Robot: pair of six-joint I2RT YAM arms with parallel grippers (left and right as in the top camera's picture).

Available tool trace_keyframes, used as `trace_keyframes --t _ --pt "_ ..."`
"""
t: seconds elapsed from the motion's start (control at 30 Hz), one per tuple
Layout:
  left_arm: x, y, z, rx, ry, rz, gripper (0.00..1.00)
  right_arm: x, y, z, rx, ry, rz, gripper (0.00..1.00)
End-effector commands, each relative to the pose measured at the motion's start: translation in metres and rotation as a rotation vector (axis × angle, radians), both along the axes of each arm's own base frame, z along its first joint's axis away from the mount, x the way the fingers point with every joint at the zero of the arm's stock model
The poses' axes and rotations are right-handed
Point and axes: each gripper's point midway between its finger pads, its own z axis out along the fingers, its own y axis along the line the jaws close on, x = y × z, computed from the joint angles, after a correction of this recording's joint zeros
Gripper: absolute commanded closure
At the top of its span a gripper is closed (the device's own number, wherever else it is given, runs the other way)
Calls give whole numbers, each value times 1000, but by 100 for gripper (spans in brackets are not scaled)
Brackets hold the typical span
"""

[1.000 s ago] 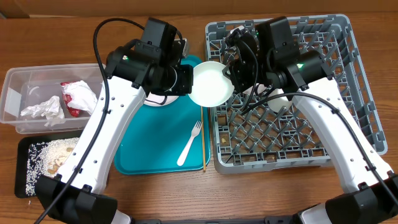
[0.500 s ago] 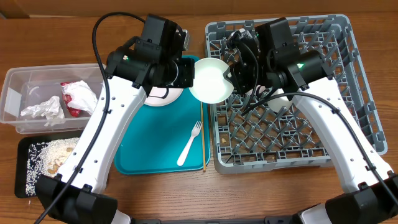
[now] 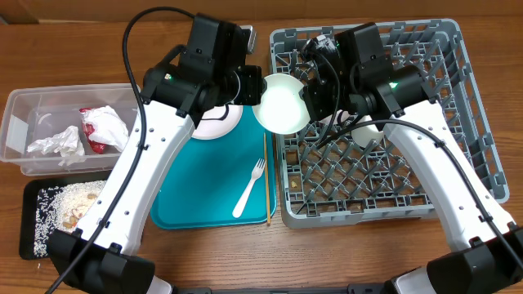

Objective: Sort waste into correct bins and load items into the dishwasher
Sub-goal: 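Hand the saucer from the left gripper to the right gripper, then carry the saucer with the right gripper to the rack's back-right corner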

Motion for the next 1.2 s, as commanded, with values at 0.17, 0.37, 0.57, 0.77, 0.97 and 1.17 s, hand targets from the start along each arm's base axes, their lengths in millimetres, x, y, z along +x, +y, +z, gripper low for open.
trace_keyframes --t 0.17,0.37,0.57,0.77,0.97,1.17 --pt "5 -10 24 -67 -74 -55 25 27 -13 11 -75 -135 -91 96" --pt "-5 -2 76 -78 -222 -84 20 65 -99 27 -394 -314 -429 96" --pt "-4 12 86 -29 -271 -43 0 89 -194 38 -466 -359 -755 96" --pt "-2 11 81 -25 -261 -44 0 113 -251 22 -597 -395 -950 96" --pt "-2 11 81 -25 -261 -44 0 122 -281 29 -750 -499 -1139 96" --pt "-2 11 81 -25 -261 -44 0 126 -286 21 -959 -464 -1010 96"
